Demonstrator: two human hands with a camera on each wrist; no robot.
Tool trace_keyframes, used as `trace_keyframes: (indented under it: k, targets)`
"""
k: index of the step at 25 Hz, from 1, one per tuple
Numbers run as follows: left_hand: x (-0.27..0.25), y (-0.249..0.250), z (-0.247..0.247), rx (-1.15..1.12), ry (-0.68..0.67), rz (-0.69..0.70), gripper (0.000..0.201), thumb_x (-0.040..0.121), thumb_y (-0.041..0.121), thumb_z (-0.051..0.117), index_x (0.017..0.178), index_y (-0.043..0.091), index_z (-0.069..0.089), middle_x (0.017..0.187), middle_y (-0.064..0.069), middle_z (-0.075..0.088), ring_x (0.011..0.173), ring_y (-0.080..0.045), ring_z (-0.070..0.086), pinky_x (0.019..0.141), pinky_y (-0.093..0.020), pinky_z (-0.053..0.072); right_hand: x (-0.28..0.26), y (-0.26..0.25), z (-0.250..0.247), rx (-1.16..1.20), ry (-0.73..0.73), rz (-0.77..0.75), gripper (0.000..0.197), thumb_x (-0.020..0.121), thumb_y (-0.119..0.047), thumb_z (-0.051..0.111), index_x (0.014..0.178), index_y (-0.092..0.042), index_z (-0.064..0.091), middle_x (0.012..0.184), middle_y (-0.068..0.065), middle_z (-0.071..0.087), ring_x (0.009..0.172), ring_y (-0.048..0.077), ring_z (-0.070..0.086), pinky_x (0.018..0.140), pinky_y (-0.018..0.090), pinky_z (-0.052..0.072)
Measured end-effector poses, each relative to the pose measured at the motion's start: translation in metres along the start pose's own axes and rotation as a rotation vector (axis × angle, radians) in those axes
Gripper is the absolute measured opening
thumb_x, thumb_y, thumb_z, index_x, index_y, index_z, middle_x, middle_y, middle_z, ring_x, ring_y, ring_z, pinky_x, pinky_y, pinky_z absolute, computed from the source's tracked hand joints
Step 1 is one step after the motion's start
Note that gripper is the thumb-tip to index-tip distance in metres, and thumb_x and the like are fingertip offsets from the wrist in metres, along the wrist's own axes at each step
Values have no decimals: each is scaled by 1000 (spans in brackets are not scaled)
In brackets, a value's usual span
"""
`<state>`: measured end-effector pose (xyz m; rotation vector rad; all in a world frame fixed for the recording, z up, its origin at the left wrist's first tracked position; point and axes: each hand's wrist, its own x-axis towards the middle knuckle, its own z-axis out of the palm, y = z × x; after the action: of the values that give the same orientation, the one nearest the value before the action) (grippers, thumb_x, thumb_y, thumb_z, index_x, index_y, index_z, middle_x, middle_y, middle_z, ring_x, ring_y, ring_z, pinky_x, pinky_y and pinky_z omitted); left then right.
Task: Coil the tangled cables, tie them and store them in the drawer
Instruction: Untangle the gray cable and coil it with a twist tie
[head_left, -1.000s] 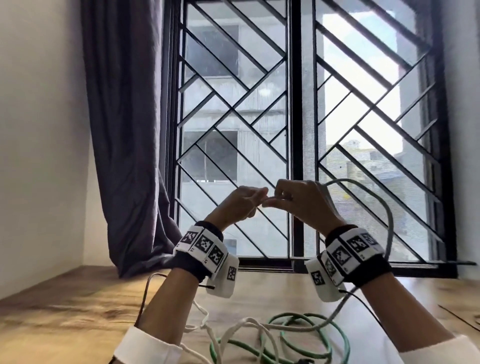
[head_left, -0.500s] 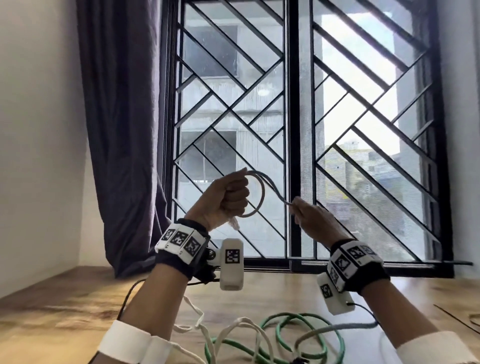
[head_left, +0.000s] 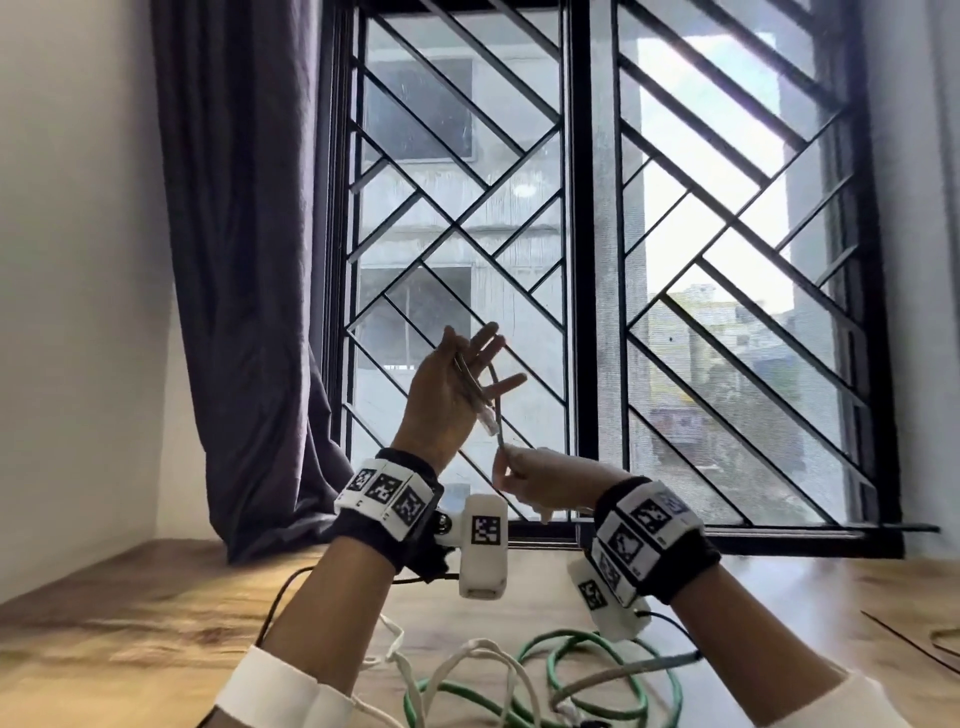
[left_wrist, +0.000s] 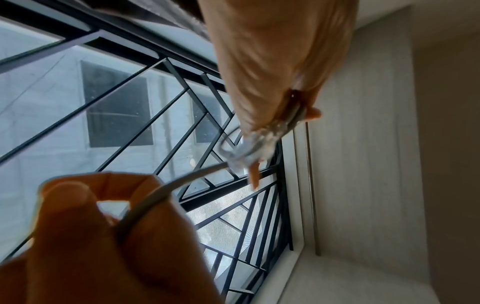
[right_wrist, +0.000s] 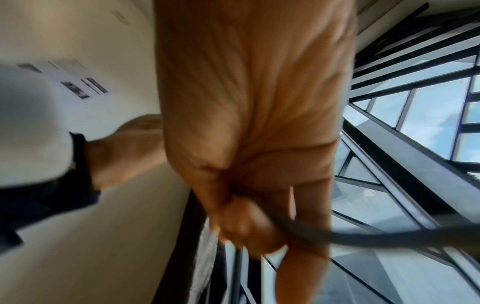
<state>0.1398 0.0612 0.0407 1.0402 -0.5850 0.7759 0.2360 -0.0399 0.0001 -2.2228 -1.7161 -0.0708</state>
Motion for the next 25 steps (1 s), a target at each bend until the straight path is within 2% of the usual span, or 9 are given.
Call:
trace_keyframes:
  k: [4,6,9,12,14,16,20,23,25]
  targets:
    - [3,-3,0,491,206,10,15,100,25,40,94,14,49,108,0,53,118,-19,47,94,-53,45,-7,-22,-11,-49,-77,-57,5,97,-16,44,102,-15,41,63,1,54,53,13,54,61,26,46]
    - [3,-3,6,820,177,57,13,100,23,41,91,20,50,96,2,54,97,-12,52,92,-39,42,-12,-22,-19,28,-51,-53,9,96,-15,47,103,-16,41,61,1,50,47,9,51,53,22,45]
    - [3,-4,-5,1393,50,237,11,99,17,43,92,8,46,89,-11,53,76,-19,53,69,-27,38,-22,-8,-37,170,0,-41,11,94,-12,51,103,-13,45,61,4,46,42,8,51,46,23,48]
    - [-2,-4,-23,1738,-17,90,16,100,23,40,99,8,46,82,-5,66,71,-24,62,69,-31,43,-34,18,-56,181,139,-14,2,94,-14,53,95,-13,53,57,0,40,32,2,41,38,18,43]
    - [-4,-3,-28,1860,-8,-30,21,99,29,38,98,12,50,74,-1,68,77,-25,64,76,-33,45,-36,32,-62,159,222,-48,10,93,-21,55,84,-17,57,54,-2,37,31,3,35,35,17,37]
    - [-4,0,-26,1899,25,-34,28,98,32,39,96,10,58,77,-5,64,82,-25,61,76,-33,41,-35,39,-64,155,294,-95,16,92,-25,57,76,-25,60,52,0,36,33,4,32,35,19,32]
    - [-6,-1,-18,1807,-50,-128,48,99,43,34,78,11,63,63,9,51,62,-11,51,70,-30,36,-30,43,-69,21,505,-138,17,87,-37,61,70,-35,60,60,6,51,54,12,43,54,28,35]
    - [-5,7,-26,1834,-37,-109,56,94,57,34,62,16,53,57,9,47,56,-8,47,67,-30,38,-29,43,-64,57,537,-148,12,88,-32,61,77,-30,60,55,-5,46,46,2,42,49,21,35]
    - [-5,17,-38,1915,18,-72,55,86,64,42,59,16,41,58,6,46,56,-12,45,60,-29,34,-30,47,-58,230,413,-138,8,91,-23,59,90,-16,63,50,-6,40,36,3,40,40,20,39]
